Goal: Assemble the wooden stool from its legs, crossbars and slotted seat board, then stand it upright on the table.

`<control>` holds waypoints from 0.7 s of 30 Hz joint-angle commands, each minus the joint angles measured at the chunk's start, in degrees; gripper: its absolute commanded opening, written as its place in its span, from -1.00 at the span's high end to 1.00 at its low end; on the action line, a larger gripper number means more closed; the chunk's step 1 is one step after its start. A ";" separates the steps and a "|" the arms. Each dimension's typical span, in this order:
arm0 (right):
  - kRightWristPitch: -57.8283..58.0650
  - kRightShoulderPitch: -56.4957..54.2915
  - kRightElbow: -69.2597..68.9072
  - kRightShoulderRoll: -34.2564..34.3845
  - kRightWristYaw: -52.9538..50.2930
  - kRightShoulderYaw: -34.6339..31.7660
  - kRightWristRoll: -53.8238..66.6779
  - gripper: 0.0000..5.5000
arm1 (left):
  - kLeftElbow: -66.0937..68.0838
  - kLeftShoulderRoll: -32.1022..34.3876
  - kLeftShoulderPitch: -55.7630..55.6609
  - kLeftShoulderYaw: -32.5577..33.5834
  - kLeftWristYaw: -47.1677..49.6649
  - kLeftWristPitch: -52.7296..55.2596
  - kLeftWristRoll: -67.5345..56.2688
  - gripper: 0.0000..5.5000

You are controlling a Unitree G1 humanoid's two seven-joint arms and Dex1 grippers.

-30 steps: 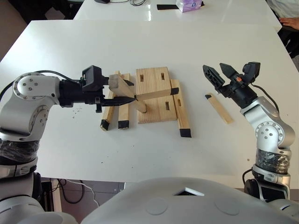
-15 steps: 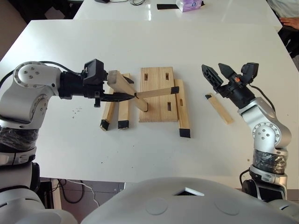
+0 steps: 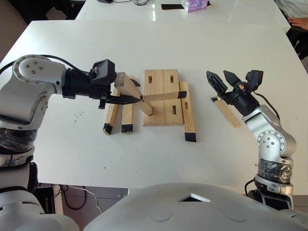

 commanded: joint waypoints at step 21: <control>-0.51 -1.52 1.70 -0.52 -1.19 -1.03 -0.10 -0.96 | 0.17 -4.03 0.86 4.84 7.22 4.89 -2.95 -0.08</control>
